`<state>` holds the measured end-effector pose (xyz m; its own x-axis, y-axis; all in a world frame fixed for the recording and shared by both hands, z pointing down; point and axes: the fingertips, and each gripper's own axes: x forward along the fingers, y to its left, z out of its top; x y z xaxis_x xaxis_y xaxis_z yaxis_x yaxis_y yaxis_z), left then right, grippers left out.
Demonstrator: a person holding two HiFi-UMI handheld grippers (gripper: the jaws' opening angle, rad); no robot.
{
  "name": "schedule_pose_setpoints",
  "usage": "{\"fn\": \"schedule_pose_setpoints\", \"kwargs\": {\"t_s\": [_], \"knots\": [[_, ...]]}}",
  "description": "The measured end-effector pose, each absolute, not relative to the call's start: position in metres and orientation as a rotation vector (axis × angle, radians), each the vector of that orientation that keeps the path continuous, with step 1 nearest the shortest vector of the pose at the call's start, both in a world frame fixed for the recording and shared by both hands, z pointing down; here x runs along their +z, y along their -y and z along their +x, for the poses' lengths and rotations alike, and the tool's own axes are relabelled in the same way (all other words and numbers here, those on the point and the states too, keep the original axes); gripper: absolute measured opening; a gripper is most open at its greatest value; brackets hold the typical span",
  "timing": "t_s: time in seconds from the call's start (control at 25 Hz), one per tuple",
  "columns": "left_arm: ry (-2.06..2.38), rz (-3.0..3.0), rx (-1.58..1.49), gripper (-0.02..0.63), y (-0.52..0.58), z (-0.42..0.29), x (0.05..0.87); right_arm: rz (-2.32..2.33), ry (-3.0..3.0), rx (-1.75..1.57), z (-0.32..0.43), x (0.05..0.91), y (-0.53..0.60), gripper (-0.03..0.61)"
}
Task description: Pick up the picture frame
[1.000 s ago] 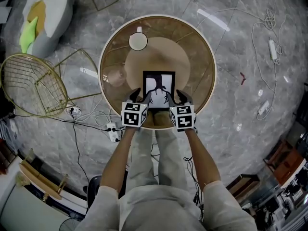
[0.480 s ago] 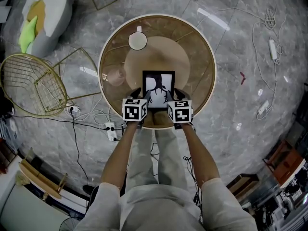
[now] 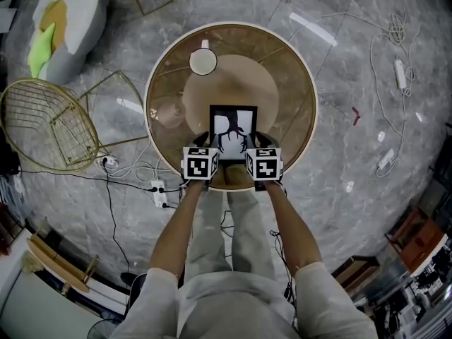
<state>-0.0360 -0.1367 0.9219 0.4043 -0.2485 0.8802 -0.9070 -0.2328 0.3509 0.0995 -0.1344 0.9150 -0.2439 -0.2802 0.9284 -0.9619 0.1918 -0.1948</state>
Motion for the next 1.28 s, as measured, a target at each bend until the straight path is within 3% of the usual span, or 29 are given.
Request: {"fn": "schedule_pose_setpoints", "kwargs": {"t_s": [1.28], "knots": [[1.099, 1.629, 0.870, 0.067, 0.1372, -0.0355, 0.9193, 1.289, 1.607, 1.144, 0.1015, 0.9140, 0.1338, 0.069]]}}
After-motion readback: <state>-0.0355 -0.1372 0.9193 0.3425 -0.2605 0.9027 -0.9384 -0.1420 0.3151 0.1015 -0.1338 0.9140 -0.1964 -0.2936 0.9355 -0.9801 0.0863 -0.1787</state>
